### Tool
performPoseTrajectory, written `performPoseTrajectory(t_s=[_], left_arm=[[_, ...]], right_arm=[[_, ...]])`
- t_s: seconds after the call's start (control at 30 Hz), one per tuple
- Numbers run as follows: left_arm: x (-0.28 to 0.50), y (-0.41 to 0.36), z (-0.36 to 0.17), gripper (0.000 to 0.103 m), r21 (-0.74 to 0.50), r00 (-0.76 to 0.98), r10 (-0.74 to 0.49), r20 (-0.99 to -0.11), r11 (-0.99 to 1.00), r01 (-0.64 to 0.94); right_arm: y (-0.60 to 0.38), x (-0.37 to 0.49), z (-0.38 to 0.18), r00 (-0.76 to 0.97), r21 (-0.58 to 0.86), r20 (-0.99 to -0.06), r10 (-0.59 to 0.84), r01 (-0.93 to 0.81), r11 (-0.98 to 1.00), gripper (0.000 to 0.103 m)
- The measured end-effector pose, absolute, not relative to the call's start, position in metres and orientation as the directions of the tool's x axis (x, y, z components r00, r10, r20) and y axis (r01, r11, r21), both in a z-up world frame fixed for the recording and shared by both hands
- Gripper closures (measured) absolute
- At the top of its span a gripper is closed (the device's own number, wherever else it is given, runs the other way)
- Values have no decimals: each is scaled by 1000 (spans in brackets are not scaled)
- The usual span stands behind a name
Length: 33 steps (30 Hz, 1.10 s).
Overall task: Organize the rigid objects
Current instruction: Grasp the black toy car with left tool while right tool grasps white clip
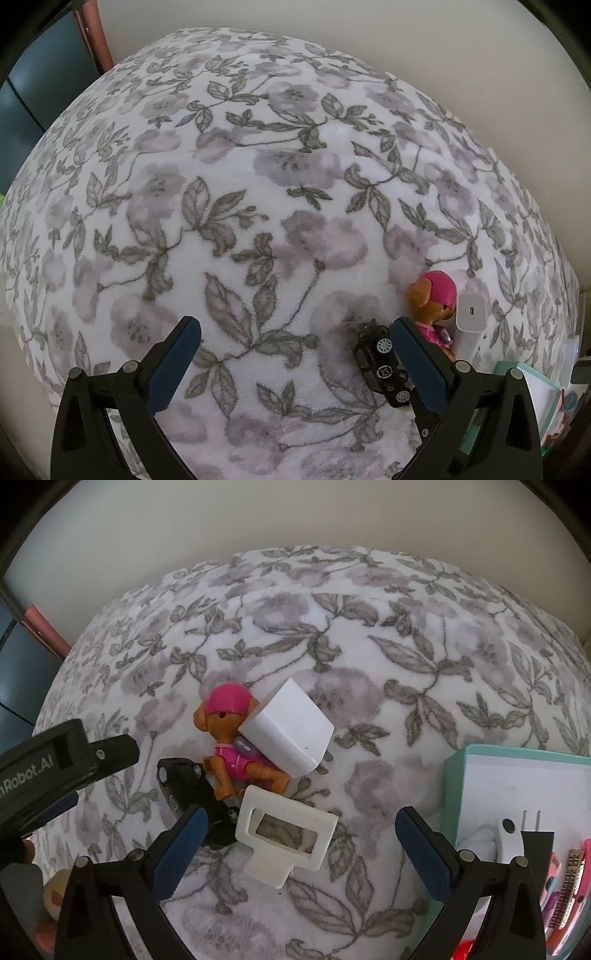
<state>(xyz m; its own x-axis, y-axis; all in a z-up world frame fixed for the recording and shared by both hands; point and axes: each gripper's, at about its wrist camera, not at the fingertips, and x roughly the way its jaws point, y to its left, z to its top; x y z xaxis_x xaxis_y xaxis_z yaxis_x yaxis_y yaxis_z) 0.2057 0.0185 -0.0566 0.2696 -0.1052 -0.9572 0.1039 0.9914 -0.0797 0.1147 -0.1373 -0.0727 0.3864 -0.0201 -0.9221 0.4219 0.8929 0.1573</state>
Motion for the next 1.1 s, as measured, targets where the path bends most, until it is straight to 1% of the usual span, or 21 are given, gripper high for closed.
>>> performPoseTrajectory(t_s=[0.2,0.33,0.67,0.83,1.0,1.07,1.1], left_arm=[[203,11,-59,1,-82,258,-116,-959,987,138],[202,6,-62,1,-86,245,-123,-962,984,157],[199,-11,-74,1,-73,211,-118,-970,975,212],[198,-18,-84,1,-67,188,-111,-976,972,226],[198,-26,-89,1,-41,194,-90,-977,969,243],[197,-29,-89,2,-29,197,-80,-977,968,251],[196,-30,-90,5,-24,199,-76,-977,967,252]], right_arm=[[-139,115,-72,392,162,-920,-20,426,890,3],[-142,112,-72,394,169,-919,-17,432,886,11],[-147,107,-76,388,194,-922,12,435,879,28],[-147,105,-74,371,177,-929,4,432,884,32],[-149,100,-75,364,186,-931,16,435,881,32],[-148,101,-76,365,190,-931,20,435,880,32],[-147,102,-77,365,190,-931,21,433,881,32]])
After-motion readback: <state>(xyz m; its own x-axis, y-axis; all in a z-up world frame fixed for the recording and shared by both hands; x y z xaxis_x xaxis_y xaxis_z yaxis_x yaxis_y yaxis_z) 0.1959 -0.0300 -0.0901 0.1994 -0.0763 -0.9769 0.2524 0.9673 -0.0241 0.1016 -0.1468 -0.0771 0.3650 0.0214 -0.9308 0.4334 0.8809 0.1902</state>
